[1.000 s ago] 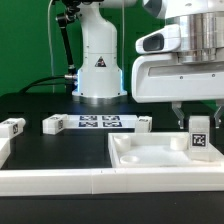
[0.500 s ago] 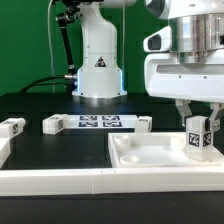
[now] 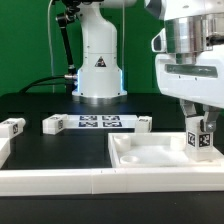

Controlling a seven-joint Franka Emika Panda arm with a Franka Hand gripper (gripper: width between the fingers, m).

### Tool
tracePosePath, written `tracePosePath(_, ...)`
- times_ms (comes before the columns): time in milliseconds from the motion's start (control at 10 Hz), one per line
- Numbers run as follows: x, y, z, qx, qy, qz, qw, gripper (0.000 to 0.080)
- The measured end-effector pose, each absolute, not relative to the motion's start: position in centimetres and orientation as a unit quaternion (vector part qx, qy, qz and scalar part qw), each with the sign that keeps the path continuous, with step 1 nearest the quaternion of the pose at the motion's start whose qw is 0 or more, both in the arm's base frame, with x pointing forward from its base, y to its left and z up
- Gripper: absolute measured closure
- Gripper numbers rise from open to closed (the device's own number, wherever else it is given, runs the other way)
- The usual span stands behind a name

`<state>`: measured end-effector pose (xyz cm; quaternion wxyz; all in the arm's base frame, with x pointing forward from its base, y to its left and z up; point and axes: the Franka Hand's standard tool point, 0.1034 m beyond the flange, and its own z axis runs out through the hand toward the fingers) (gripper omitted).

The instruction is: Assemble square table

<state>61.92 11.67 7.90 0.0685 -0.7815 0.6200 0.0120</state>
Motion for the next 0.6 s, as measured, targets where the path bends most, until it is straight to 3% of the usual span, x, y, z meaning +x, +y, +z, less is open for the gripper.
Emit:
tracePosePath(200,61.94,11.7,7.88,-0.748,0.66,0.017,0.071,0.0508)
tracePosePath(300,61.93,11.71,7.88,-0.76,0.646,0.016,0.071,0.0437)
tracePosePath(400,61.91,11.73,7.87,-0.773,0.63,0.015,0.071,0.0437)
tracePosePath(500,61.9,11.74,7.88,-0.786,0.615,0.014,0.071,0.0252)
tracePosePath(600,61.9,11.73,7.88,-0.812,0.579,0.011,0.071,0.0252)
